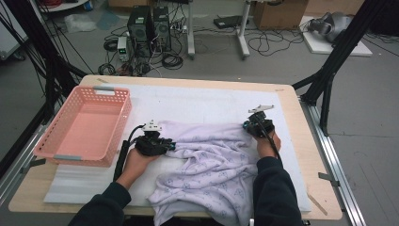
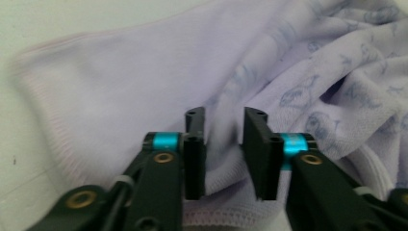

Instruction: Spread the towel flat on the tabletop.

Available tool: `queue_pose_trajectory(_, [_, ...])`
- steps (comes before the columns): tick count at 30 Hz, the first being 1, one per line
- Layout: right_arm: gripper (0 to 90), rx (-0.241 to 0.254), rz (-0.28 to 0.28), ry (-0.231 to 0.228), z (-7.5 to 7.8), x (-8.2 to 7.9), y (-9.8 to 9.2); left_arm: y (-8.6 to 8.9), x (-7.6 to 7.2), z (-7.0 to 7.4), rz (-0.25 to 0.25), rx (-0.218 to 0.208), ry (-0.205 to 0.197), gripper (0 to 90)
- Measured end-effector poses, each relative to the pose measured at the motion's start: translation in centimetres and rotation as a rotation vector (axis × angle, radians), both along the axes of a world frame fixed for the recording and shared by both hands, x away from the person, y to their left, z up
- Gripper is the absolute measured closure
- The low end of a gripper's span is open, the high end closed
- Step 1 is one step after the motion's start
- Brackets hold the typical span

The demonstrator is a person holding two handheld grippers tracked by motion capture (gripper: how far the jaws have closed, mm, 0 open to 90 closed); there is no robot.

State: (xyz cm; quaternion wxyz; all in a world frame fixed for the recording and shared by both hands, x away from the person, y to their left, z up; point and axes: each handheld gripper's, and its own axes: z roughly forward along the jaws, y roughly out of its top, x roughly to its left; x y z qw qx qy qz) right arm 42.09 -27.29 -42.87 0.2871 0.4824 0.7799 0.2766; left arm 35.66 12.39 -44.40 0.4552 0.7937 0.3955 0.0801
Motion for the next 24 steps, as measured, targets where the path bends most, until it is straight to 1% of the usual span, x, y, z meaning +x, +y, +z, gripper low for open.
queue_pose_trajectory(1, [83.6,-0.027,-0.051,-0.035,0.2,0.0,-0.4,0.0,0.0,0.1,0.018,-0.016,-0.006,55.2])
queue_pose_trajectory(2, [81.6,-0.030,-0.087,-0.046,0.3,-0.1,-0.7,0.1,0.0,0.2,0.029,-0.026,-0.013,50.9])
queue_pose_trajectory(3, [77.2,-0.020,-0.104,-0.045,0.4,0.0,-1.1,0.3,0.1,0.3,0.047,-0.043,-0.024,48.1])
queue_pose_trajectory(4, [70.9,0.012,-0.116,-0.038,0.5,-0.1,-1.3,0.6,0.2,0.5,0.065,-0.061,-0.036,46.9])
queue_pose_trajectory(5, [68.4,0.040,-0.111,-0.033,0.6,-0.3,-1.6,0.8,0.3,0.6,0.083,-0.074,-0.051,46.5])
queue_pose_trajectory(6, [66.9,0.053,-0.106,-0.045,0.8,-0.7,-1.7,1.1,0.4,0.8,0.102,-0.083,-0.058,45.8])
queue_pose_trajectory(8, [61.3,0.098,-0.091,-0.069,1.2,-1.5,-2.1,1.4,0.8,1.1,0.129,-0.092,-0.069,44.5])
queue_pose_trajectory(9, [59.0,0.114,-0.085,-0.057,1.5,-1.8,-2.3,1.6,1.0,1.2,0.134,-0.095,-0.072,44.3])
queue_pose_trajectory(10, [57.6,0.131,-0.073,-0.055,1.8,-2.2,-2.4,1.6,1.3,1.4,0.142,-0.095,-0.074,44.3])
queue_pose_trajectory(11, [57.0,0.144,-0.057,-0.062,2.1,-2.6,-2.5,1.7,1.5,1.5,0.149,-0.088,-0.079,44.1])
queue_pose_trajectory(12, [55.2,0.160,-0.039,-0.065,2.4,-3.0,-2.6,1.7,1.8,1.7,0.163,-0.091,-0.092,43.9])
queue_pose_trajectory(13, [53.2,0.179,-0.022,-0.066,2.7,-3.3,-2.6,1.7,2.0,1.7,0.183,-0.102,-0.106,43.9])
queue_pose_trajectory(14, [52.2,0.187,-0.009,-0.060,2.9,-3.8,-2.6,1.8,2.3,1.7,0.192,-0.098,-0.096,43.8])
queue_pose_trajectory(15, [50.6,0.184,0.004,-0.065,3.1,-4.2,-2.6,1.7,2.7,1.6,0.202,-0.086,-0.087,43.8])
queue_pose_trajectory(17, [47.3,0.200,0.020,-0.063,3.3,-5.0,-2.7,1.6,3.5,1.5,0.231,-0.077,-0.083,43.7])
queue_pose_trajectory(18, [46.6,0.209,0.031,-0.052,3.3,-5.5,-2.8,1.5,3.9,1.5,0.241,-0.073,-0.074,43.5])
queue_pose_trajectory(19, [46.0,0.219,0.040,-0.046,3.2,-5.9,-2.9,1.4,4.4,1.3,0.254,-0.079,-0.067,43.1])
queue_pose_trajectory(20, [45.4,0.226,0.046,-0.039,3.1,-6.5,-3.0,1.2,4.8,1.3,0.265,-0.070,-0.055,42.7])
queue_pose_trajectory(22, [44.6,0.246,0.063,-0.038,2.8,-7.5,-3.2,0.7,5.7,1.2,0.276,-0.045,-0.050,42.4])
queue_pose_trajectory(23, [44.5,0.254,0.071,-0.032,2.7,-8.1,-3.2,0.4,6.0,1.0,0.278,-0.042,-0.058,42.0])
queue_pose_trajectory(24, [44.4,0.263,0.079,-0.033,2.5,-8.6,-3.3,0.0,6.1,0.7,0.286,-0.043,-0.053,41.2])
